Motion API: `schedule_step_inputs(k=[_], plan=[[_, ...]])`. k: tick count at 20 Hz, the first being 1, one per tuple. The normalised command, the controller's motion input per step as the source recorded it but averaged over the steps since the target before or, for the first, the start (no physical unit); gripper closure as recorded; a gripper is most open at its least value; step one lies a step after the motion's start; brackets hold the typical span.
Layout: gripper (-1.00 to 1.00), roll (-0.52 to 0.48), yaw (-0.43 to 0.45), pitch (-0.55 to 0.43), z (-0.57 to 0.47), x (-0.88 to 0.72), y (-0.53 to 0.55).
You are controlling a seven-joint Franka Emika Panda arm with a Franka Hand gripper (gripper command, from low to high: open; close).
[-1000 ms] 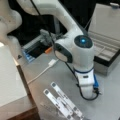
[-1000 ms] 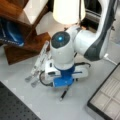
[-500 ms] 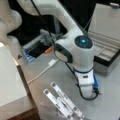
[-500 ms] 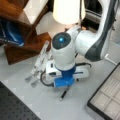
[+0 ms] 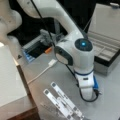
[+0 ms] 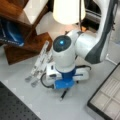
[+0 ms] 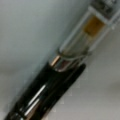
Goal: Turn on the lamps. Open the box. Pick up the pen. Put it in the box.
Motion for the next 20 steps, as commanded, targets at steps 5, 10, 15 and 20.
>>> schedule_step_inputs(k=[5,10,15,20], plan=[[1.00,-0.148,0.021,-0.129,-0.14,0.00,0.15],[1.00,-0.156,0.048,-0.141,-0.19,-0.01,0.15],[1.00,-0.191,0.051,-0.151,-0.22,0.00,0.16],[1.00,-0.216,0.051,-0.108,-0.22,-0.05,0.20]])
